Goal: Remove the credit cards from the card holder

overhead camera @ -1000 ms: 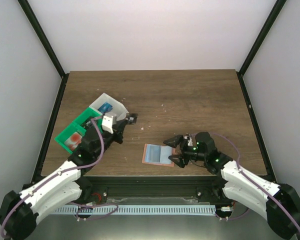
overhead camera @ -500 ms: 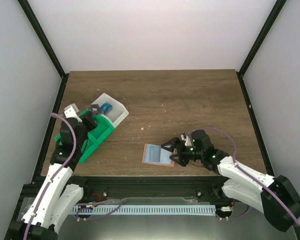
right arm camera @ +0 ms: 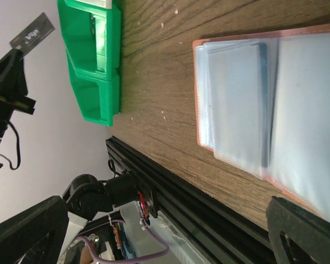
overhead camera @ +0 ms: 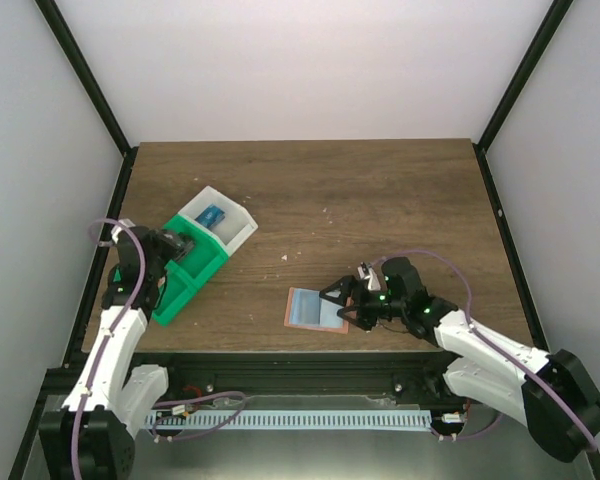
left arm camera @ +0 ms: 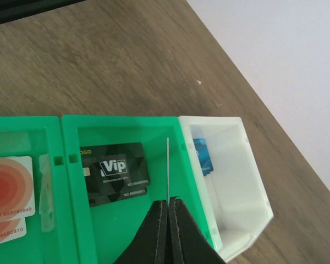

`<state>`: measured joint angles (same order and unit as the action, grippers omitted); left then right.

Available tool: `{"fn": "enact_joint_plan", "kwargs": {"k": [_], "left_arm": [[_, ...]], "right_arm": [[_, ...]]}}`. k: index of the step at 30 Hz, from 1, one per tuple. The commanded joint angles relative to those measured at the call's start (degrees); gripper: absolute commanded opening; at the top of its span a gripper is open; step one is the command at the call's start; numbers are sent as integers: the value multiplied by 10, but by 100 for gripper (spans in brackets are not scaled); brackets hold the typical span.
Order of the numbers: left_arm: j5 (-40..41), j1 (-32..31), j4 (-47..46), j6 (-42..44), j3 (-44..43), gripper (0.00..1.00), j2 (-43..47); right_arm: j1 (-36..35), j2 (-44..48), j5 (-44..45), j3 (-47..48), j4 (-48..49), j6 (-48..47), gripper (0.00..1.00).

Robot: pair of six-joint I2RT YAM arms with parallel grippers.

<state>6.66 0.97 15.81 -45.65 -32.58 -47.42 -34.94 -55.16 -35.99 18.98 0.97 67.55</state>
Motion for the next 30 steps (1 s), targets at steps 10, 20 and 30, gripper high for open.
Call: {"fn": "enact_joint_plan", "kwargs": {"k": [10,20,30], "left_arm": [[45,4,-70,-54,1,0,-115],[48,3,-119,-42,1,0,-159],[37,3,-147,-46,-1,0,-206]], "right_arm": [[3,20,14,34,-40,-18,100],[3,24,16,31,-40,-3,100],[3,13,13,39,-52,-11,100]]}}
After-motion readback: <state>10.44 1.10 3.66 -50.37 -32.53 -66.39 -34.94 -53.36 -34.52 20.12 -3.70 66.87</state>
